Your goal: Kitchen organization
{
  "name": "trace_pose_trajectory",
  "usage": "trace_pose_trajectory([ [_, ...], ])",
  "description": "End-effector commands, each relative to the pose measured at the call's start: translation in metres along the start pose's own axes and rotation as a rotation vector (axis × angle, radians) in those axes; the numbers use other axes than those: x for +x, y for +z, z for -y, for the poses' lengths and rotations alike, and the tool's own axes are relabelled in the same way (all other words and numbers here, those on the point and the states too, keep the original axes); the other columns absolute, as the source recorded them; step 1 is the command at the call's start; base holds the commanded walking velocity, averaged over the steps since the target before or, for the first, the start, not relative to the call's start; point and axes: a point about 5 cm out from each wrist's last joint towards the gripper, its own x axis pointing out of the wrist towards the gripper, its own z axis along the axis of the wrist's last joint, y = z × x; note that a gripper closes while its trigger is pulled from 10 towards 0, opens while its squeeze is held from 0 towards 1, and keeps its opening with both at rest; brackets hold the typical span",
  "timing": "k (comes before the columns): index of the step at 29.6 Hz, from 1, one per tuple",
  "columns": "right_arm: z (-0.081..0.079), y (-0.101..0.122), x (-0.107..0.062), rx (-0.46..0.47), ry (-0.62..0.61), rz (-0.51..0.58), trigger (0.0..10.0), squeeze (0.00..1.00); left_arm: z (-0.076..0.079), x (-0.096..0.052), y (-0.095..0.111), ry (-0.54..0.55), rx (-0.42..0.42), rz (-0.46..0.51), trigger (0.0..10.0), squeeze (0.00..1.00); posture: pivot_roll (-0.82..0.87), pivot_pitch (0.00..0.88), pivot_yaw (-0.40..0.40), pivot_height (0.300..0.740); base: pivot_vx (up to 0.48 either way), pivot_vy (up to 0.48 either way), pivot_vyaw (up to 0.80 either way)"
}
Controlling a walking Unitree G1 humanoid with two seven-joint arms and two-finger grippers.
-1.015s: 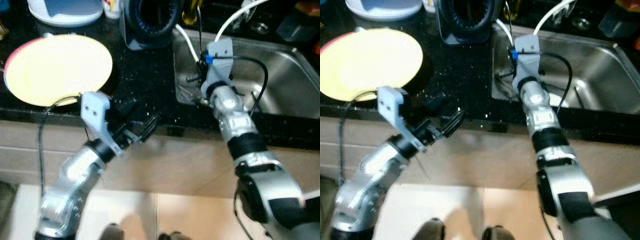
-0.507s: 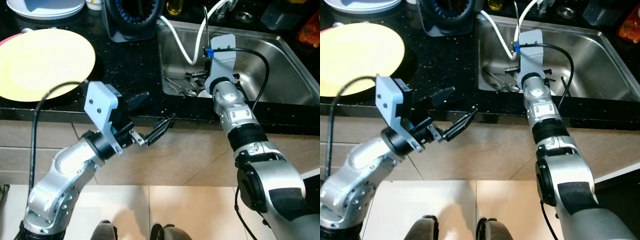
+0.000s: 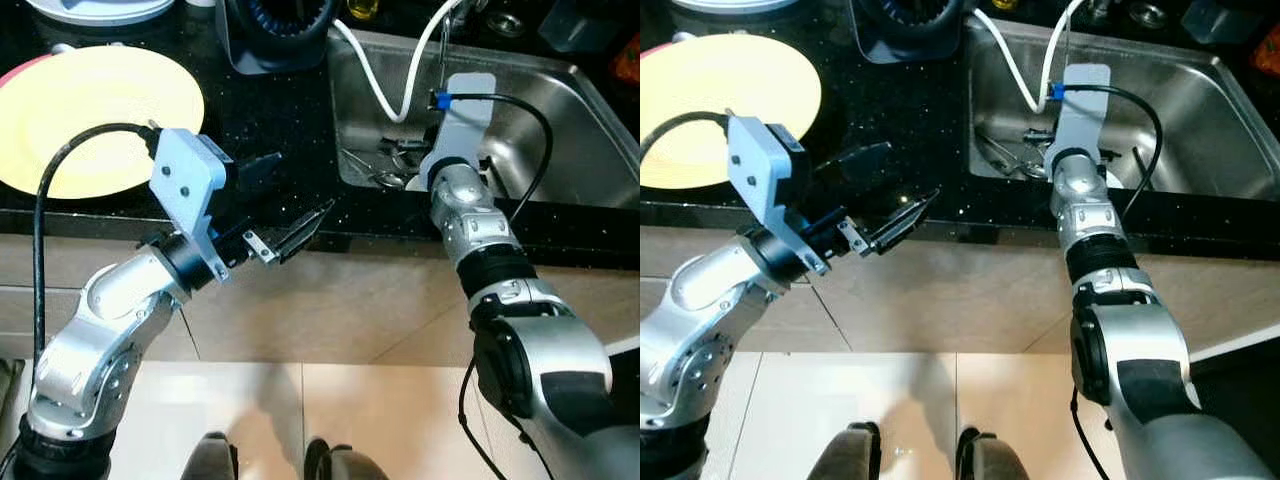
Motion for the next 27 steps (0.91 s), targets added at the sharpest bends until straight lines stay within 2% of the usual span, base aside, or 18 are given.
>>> trace_pose_trajectory([
  [1,0.010,-0.017,-0.004,0.020,-0.039,-0.047,10.0,0.00,0.000,0.000,-0.002,-0.013,0.017,-0.029,10.0,0.00,0.23,0.232,-0.066,0.740,0.000,0.000,0.00],
  [2,0.010,-0.016,-0.004,0.036,-0.035,-0.034,10.0,0.00,-0.001,0.000,-0.001,-0.018,0.019,-0.032,10.0,0.00,0.23,0.235,-0.061,0.740,0.000,0.000,0.00],
  [3,0.012,-0.014,-0.004,0.048,-0.042,-0.014,10.0,0.83,-0.001,0.002,0.000,-0.023,0.019,-0.030,10.0,0.00,0.23,0.234,-0.059,0.740,0.000,0.000,0.00],
  [4,0.012,-0.011,-0.004,0.064,-0.045,0.004,10.0,1.00,-0.002,0.003,0.001,-0.027,0.020,-0.025,10.0,0.00,0.23,0.236,-0.057,0.740,0.000,0.000,0.00],
  [11,0.009,0.007,-0.002,0.161,-0.030,0.095,10.0,1.00,0.001,0.007,0.009,-0.050,0.008,0.016,10.0,0.00,0.23,0.233,-0.051,0.740,0.000,0.000,0.00],
  [12,0.010,0.009,-0.002,0.185,-0.025,0.111,10.0,0.76,0.002,0.007,0.010,-0.056,0.005,0.026,10.0,0.00,0.23,0.227,-0.053,0.740,0.000,0.000,0.00],
  [13,0.010,0.009,-0.002,0.185,-0.025,0.111,10.0,0.76,0.002,0.007,0.010,-0.056,0.005,0.026,10.0,0.00,0.23,0.227,-0.053,0.740,0.000,0.000,0.00],
  [14,0.011,0.016,-0.002,0.250,-0.008,0.145,10.0,0.15,0.004,0.008,0.015,-0.075,-0.010,0.059,10.0,0.00,0.23,0.218,-0.055,0.740,0.000,0.000,0.00],
  [15,0.011,0.016,-0.002,0.250,-0.008,0.145,10.0,0.15,0.004,0.008,0.015,-0.075,-0.010,0.059,10.0,0.00,0.23,0.218,-0.055,0.740,0.000,0.000,0.00],
  [16,0.012,0.019,-0.002,0.299,0.009,0.167,10.0,0.00,0.005,0.009,0.018,-0.088,-0.023,0.079,10.0,0.00,0.23,0.211,-0.055,0.740,0.000,0.000,0.00],
  [17,0.012,0.024,-0.003,0.393,0.049,0.194,10.0,0.00,0.007,0.010,0.023,-0.108,-0.041,0.106,10.0,0.00,0.23,0.206,-0.056,0.740,0.000,0.000,0.00],
  [18,0.012,0.024,-0.003,0.393,0.049,0.194,10.0,0.00,0.007,0.010,0.023,-0.108,-0.041,0.106,10.0,0.00,0.23,0.206,-0.056,0.740,0.000,0.000,0.00],
  [20,0.016,0.034,-0.005,0.575,0.147,0.263,10.0,0.00,0.010,0.010,0.032,-0.155,-0.097,0.171,10.0,0.00,0.22,0.187,-0.055,0.740,0.000,0.000,0.00],
  [21,0.016,0.034,-0.005,0.575,0.147,0.263,10.0,0.00,0.010,0.010,0.032,-0.155,-0.097,0.171,10.0,0.00,0.22,0.187,-0.055,0.740,0.000,0.000,0.00],
  [23,0.021,0.044,-0.011,0.700,0.259,0.351,10.0,0.00,0.012,0.008,0.038,-0.212,-0.153,0.219,10.0,0.00,0.22,0.175,-0.055,0.740,0.000,0.000,0.00],
  [24,0.021,0.044,-0.011,0.700,0.259,0.351,10.0,0.00,0.012,0.008,0.038,-0.212,-0.153,0.219,10.0,0.00,0.22,0.175,-0.055,0.740,0.000,0.000,0.00],
  [26,0.026,0.058,-0.030,0.794,0.476,0.488,10.0,0.00,0.016,0.004,0.039,-0.287,-0.209,0.247,10.0,0.00,0.21,0.160,-0.053,0.740,0.000,0.000,0.00],
  [27,0.026,0.058,-0.030,0.794,0.476,0.488,10.0,0.00,0.016,0.004,0.039,-0.287,-0.209,0.247,10.0,0.00,0.21,0.160,-0.053,0.740,0.000,0.000,0.00],
])
